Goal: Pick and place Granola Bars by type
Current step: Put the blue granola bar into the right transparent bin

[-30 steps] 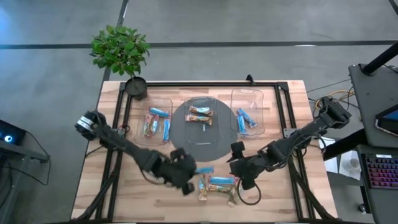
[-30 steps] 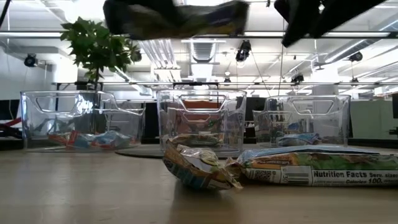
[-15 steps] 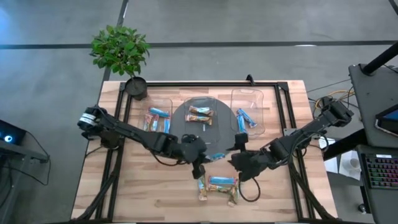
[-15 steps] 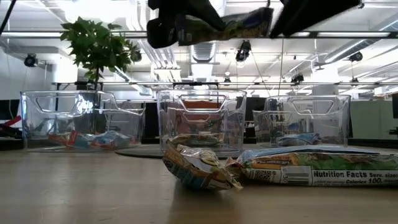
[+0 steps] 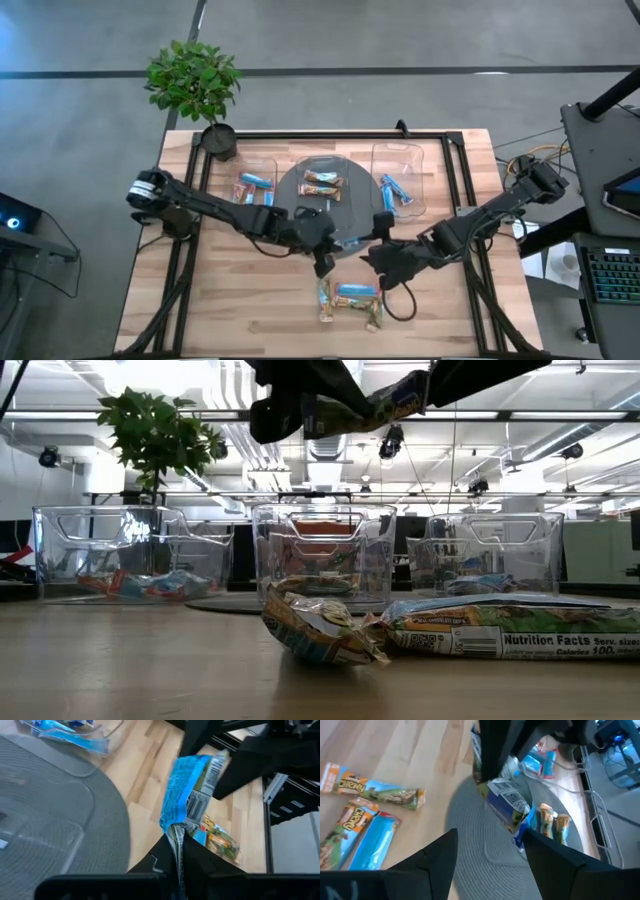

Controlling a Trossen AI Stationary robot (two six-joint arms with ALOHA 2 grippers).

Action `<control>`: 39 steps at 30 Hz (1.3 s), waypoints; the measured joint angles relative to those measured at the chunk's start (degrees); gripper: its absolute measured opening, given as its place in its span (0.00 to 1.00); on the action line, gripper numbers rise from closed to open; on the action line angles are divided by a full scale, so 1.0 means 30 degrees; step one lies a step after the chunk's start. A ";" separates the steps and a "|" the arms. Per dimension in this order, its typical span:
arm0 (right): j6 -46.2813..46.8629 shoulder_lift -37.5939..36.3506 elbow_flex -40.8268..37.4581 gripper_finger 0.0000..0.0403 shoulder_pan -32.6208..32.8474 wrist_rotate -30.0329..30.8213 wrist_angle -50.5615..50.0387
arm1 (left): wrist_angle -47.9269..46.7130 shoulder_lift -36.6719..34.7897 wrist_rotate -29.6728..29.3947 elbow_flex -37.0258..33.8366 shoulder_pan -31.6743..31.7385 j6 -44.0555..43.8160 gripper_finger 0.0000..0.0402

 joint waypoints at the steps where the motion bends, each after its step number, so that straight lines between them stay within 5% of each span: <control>1: -0.0006 0.0025 0.0000 0.53 -0.0102 0.0037 -0.0005 | 0.0050 0.0000 0.0225 -0.0001 0.0175 0.0129 0.02; 13: -0.0074 -0.0001 -0.0007 0.53 -0.1018 0.1039 0.0004 | 0.0582 0.0146 0.1323 0.0007 0.0269 0.0107 0.02; 24: -0.0366 0.0072 -0.0015 0.52 -0.1276 -0.0177 0.0788 | 0.2296 0.0226 0.1322 0.0007 0.0746 0.0571 0.04; 39: -0.0583 -0.0045 -0.0015 0.17 -0.1431 -0.0222 0.0498 | 0.0763 0.0226 -0.0532 0.0015 0.0771 -0.0051 0.06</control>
